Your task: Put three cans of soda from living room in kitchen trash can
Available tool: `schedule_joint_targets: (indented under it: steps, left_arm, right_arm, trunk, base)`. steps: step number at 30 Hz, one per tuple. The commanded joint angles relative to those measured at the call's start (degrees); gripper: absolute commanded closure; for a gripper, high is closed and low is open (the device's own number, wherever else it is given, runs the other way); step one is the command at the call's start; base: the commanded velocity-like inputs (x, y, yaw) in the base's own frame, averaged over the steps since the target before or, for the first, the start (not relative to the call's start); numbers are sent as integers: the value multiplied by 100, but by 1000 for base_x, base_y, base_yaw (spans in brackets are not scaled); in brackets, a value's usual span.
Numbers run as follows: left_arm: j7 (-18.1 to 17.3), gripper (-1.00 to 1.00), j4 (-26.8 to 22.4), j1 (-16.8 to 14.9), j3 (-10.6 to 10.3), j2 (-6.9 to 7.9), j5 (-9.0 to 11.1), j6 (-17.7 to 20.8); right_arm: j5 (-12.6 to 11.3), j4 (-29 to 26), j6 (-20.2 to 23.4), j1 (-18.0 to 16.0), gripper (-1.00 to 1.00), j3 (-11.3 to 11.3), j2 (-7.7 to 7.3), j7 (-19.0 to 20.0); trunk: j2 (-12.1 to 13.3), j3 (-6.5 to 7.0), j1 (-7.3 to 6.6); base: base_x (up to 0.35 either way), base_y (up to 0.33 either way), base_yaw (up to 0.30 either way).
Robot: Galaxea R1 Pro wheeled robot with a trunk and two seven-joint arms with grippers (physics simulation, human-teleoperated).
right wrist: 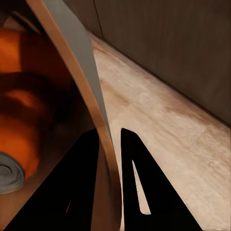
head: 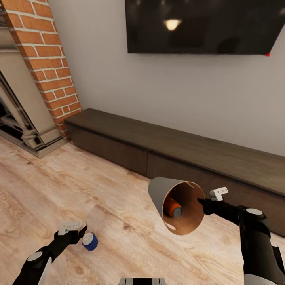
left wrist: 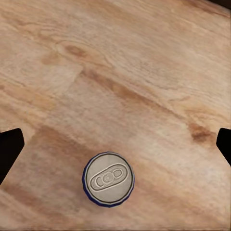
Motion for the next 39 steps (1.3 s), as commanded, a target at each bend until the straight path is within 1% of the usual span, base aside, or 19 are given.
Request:
schedule_joint_targets:
  steps: [1,5,6,7,8,11,13,15,19,21,27,32,39]
  left_arm:
    - [1,-100,11,-2,-2,-10,1,33]
    - [1,-100,19,-4,-11,-97,2,142]
    - [-1,-100,20,-9,-18,-157,2,174]
    - [-2,-100,20,-13,-21,-186,2,195]
    - [-3,-100,6,-25,-28,-233,2,263]
    - [-8,-100,-30,-51,-43,-320,2,472]
    - [-10,-100,-43,-180,-93,-421,2,649]
    - [-8,-100,-46,-303,-125,-465,2,770]
    - [2,-100,-48,-466,-157,-501,2,919]
    - [7,-100,-38,-490,-163,-503,2,934]
    - [20,-100,13,-522,-159,-498,30,912]
    - [24,-100,-48,-511,-133,-490,26,885]
    - [21,-100,-385,-506,-124,-475,20,877]
  right_arm:
    - [-78,-6,75,-12,100,12,-5,21]
    - [-62,-8,128,-36,100,22,-11,22]
    - [-39,-9,192,-43,100,23,-13,22]
    - [-18,-9,249,-46,100,24,-15,23]
    - [33,-9,388,-51,100,30,-18,23]
    - [132,-9,577,-68,100,93,-20,23]
    - [186,-9,660,-77,100,169,-22,23]
    - [204,-9,687,-76,100,204,-22,25]
    - [219,-9,702,-71,100,241,-22,30]
    - [220,-9,701,-69,100,249,-22,30]
    - [223,-9,694,-65,100,262,-19,31]
    - [225,-9,687,-45,100,263,-22,25]
    - [228,-9,677,-34,100,263,-22,23]
  trunk:
    - [-2,-22,2]
    - [-7,-111,12]
    - [-9,-133,14]
    - [-10,-155,17]
    - [-11,-177,20]
    - [-16,-244,27]
    - [-18,-288,33]
    - [-21,-332,38]
    - [-26,-421,48]
    - [-29,-468,53]
    - [-29,-483,53]
    - [-29,-485,53]
    - [-29,-486,53]
  base:
    - [0,0,0]
    - [0,0,0]
    - [0,0,0]
    - [0,0,0]
    - [0,0,0]
    - [0,0,0]
    - [0,0,0]
    - [0,0,0]
    - [0,0,0]
    - [0,0,0]
    - [0,0,0]
    - [0,0,0]
    - [0,0,0]
